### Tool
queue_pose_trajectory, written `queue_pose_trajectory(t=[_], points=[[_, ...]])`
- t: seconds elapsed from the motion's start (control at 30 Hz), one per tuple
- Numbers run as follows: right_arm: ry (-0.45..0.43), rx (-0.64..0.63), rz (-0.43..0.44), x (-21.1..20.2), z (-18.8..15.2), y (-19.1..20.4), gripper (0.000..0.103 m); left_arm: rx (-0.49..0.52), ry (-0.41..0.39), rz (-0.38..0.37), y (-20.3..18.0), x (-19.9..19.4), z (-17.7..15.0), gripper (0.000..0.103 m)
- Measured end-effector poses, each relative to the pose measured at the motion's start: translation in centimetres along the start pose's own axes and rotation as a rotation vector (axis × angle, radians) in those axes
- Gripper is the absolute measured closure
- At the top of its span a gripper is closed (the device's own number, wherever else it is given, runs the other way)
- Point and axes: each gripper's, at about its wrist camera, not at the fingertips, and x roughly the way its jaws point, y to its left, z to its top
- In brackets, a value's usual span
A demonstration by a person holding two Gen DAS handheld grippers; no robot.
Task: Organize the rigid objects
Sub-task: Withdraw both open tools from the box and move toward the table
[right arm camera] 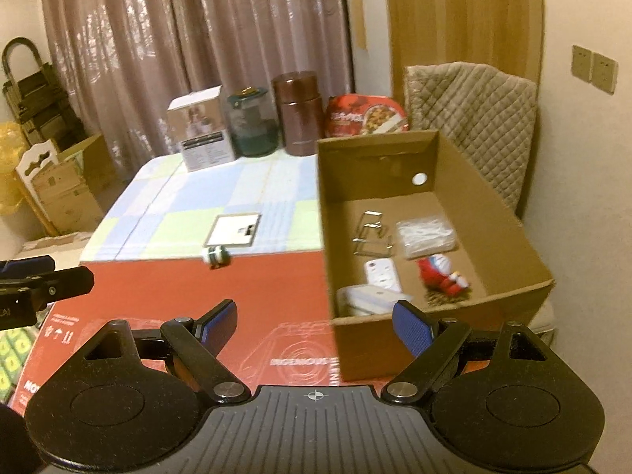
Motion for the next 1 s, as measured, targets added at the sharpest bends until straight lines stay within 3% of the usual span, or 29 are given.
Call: queue_pose_trajectory(t=[0.67,1.0], points=[[-0.024,-0.045,0.067,2.4,-0.4,3.7,0.020,-0.047,0.030,0.057,4.7,1.7,-1.3,0.023],[-0.015,-0.060,0.103,7.4,-0.1,5.9,0.020,-0.031,0.041,0.090,7.7,5.5,-0.1,0.023]])
